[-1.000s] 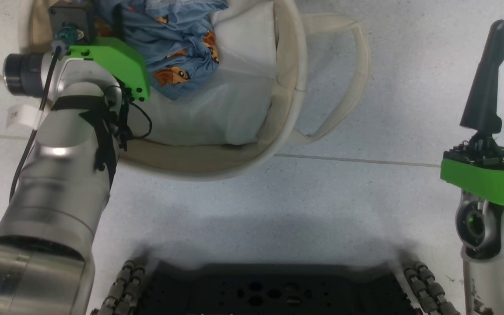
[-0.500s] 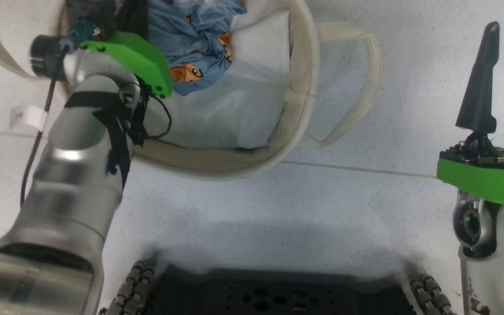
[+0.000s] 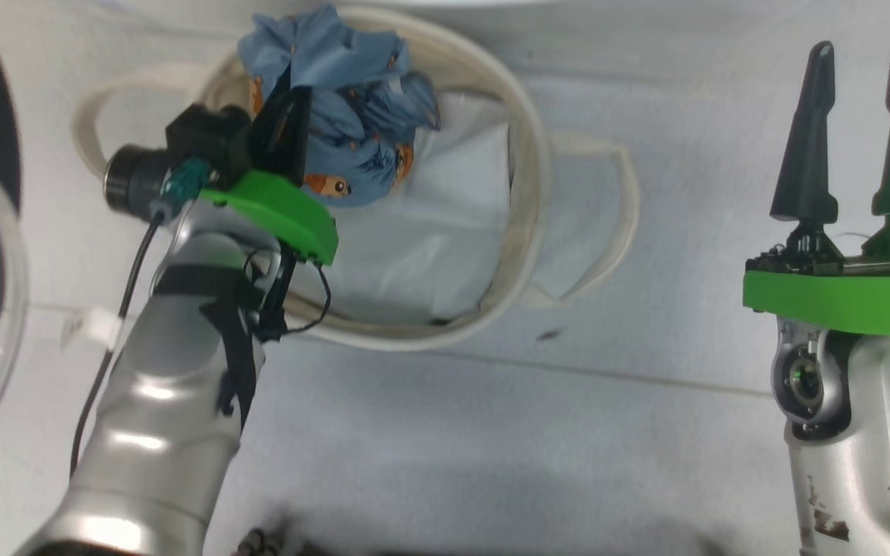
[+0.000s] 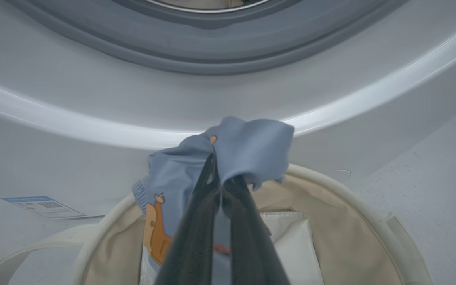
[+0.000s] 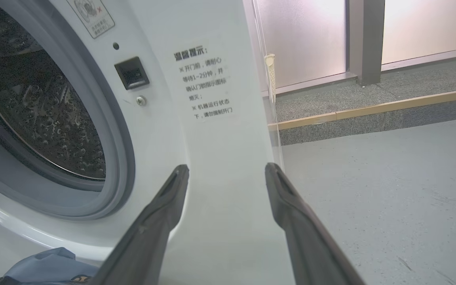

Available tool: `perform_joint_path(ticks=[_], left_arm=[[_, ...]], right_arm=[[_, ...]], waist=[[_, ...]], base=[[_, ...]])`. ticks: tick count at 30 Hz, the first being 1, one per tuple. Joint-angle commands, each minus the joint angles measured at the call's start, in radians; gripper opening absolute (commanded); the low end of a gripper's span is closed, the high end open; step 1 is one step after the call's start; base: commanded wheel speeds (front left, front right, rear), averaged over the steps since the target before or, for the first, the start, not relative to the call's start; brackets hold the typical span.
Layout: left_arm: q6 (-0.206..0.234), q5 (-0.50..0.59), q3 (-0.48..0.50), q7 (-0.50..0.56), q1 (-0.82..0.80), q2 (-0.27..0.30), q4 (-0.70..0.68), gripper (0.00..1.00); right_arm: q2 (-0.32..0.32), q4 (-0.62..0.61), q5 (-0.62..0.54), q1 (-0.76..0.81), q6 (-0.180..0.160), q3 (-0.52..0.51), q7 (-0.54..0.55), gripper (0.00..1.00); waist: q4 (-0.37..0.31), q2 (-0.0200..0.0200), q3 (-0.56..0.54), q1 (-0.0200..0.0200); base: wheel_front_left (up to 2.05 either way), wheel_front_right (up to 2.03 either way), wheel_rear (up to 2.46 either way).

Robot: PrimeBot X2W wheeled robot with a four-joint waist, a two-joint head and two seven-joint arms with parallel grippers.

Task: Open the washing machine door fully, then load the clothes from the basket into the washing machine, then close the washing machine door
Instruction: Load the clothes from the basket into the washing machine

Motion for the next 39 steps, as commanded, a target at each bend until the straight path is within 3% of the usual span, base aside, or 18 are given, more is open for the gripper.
perform_joint_path(ticks=[1,11,23,39], left_arm=[[-0.004,0.012,0.043,-0.005,0.051,0.029,-0.068,0.00],[-0.020,0.036,0.153,-0.005,0.301,0.027,-0.368,0.00],[0.024,-0.010,0.159,-0.005,0.582,0.027,-0.633,0.00],[0.005,-0.013,0.155,-0.005,0.723,0.026,-0.691,0.00]], right_arm=[[0.004,-0.019,0.019,0.014,0.000,0.028,-0.005,1.00],[0.004,0.041,0.102,0.086,0.000,0.038,-0.005,1.00],[0.004,0.073,0.175,0.182,0.000,0.038,-0.005,1.00],[0.004,0.079,0.203,0.238,0.000,0.062,-0.005,1.00]], waist=[[-0.002,0.0000,-0.119,0.0000],[-0.014,0.0000,-0.377,0.0000],[-0.003,0.0000,-0.550,0.0000],[0.010,0.0000,-0.637,0.0000]], base=[[0.00,0.00,0.00],[0.00,0.00,0.00],[0.00,0.00,0.00],[0.00,0.00,0.00]])
